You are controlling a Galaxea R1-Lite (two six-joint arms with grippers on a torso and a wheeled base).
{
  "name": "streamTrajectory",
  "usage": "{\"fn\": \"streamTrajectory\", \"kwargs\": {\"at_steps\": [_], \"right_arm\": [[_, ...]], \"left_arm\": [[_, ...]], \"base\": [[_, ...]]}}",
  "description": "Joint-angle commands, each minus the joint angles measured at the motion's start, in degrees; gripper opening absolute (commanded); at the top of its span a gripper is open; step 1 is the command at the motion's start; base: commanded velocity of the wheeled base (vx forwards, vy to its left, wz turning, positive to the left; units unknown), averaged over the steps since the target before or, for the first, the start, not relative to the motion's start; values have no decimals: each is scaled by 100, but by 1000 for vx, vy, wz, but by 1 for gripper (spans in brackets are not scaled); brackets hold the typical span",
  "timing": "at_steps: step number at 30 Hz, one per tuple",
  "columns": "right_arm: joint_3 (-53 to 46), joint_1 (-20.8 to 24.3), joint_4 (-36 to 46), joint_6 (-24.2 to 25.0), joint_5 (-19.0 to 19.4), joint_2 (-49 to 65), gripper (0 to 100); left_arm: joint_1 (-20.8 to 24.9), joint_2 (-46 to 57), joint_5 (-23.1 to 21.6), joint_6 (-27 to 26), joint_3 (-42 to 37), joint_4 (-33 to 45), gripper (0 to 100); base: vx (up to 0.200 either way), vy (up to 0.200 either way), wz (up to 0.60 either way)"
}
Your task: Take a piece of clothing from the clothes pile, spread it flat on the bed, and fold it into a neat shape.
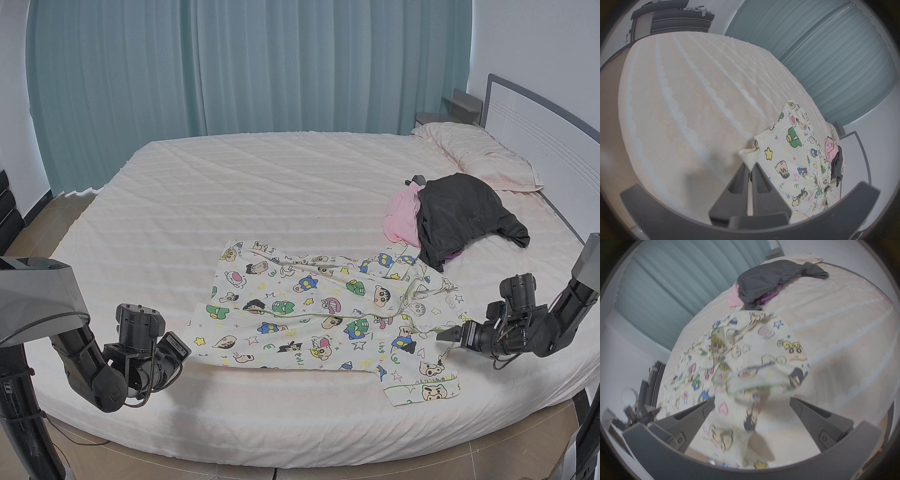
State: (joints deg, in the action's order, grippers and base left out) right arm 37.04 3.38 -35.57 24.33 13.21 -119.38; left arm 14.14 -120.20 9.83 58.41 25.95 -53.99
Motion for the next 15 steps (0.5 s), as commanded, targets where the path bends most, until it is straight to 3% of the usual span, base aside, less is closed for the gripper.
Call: {"fn": "streamTrajectory", "kwargs": {"at_steps": [1,5,8,15], "right_arm": [[-1005,-171,-196,-851,401,697,100],[-1418,-197,-618,-1379,726,644,100],[-1454,-197,-670,-1431,744,618,100],[-1445,5,-741,-2090,876,196,100]], "left_arm": [[19,-12,2,4,-11,-15,0],[27,-12,2,4,-11,-15,0],[27,-12,2,4,-11,-15,0],[27,-12,2,4,-11,-15,0]], "base": [[0,0,0],[0,0,0],[0,0,0],[0,0,0]]}}
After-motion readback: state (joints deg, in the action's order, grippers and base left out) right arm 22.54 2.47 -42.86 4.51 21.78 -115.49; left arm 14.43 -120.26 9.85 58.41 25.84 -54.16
